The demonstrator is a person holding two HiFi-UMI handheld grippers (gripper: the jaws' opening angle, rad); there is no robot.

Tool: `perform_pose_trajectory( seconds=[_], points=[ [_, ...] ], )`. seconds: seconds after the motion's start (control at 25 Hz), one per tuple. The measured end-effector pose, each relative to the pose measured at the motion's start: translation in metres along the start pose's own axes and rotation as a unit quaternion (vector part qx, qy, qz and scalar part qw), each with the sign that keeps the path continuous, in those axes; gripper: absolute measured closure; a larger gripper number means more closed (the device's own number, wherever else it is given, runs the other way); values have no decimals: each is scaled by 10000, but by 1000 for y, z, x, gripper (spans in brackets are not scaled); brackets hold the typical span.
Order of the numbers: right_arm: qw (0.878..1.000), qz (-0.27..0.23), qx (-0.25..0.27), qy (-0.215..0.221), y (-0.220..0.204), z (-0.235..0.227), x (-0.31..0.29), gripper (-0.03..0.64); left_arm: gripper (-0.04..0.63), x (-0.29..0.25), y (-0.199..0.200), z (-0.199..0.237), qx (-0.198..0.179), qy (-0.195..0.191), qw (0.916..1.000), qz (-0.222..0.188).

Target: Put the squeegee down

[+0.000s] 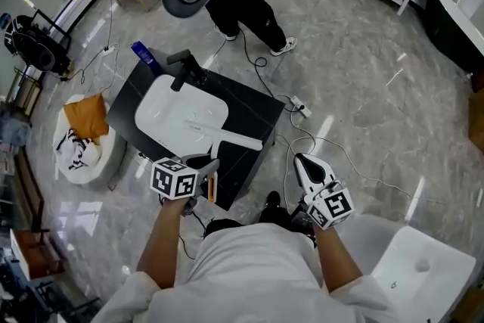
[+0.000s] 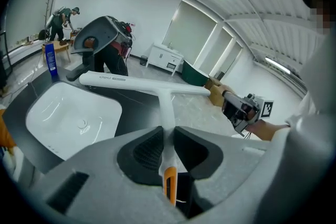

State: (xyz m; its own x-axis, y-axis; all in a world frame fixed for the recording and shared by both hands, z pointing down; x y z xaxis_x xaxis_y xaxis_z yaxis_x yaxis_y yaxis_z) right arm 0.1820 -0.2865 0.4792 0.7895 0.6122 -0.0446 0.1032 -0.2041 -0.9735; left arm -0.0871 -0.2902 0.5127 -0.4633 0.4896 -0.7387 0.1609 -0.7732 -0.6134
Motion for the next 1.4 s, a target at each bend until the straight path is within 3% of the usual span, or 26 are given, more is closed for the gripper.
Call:
perform_pose_trajectory(
  seconds=[0.28, 0.64, 0.92, 1.4],
  points=[
    [9999, 105, -120, 23, -13, -35, -18, 601, 518, -44, 3, 19, 43, 49, 9983, 574],
    [9992, 153, -270, -256, -21, -43, -33, 601, 518, -94, -13, 30, -64, -320, 9921, 1211],
    [9979, 364, -415, -347, -34, -49, -28, 601, 518, -128, -16, 32, 78, -501, 9879, 1466],
    [9965, 486, -581, -343, -50, -46, -25, 601, 518, -162, -40, 45, 153, -355, 9814, 1881]
  ],
)
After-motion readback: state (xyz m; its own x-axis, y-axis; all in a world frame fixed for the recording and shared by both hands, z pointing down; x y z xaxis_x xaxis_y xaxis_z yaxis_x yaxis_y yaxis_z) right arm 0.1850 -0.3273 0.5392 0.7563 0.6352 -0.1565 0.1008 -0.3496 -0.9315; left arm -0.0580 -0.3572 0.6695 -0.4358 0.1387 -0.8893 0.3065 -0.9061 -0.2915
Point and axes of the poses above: the fingertips, and each gripper's own axes: x backward along the fingers, z to its left, y out of its top, the point moved 4 cm from there along x, backward along the fingers, and after that the axes turned 9 degrees about y, right-handed, at the moved point
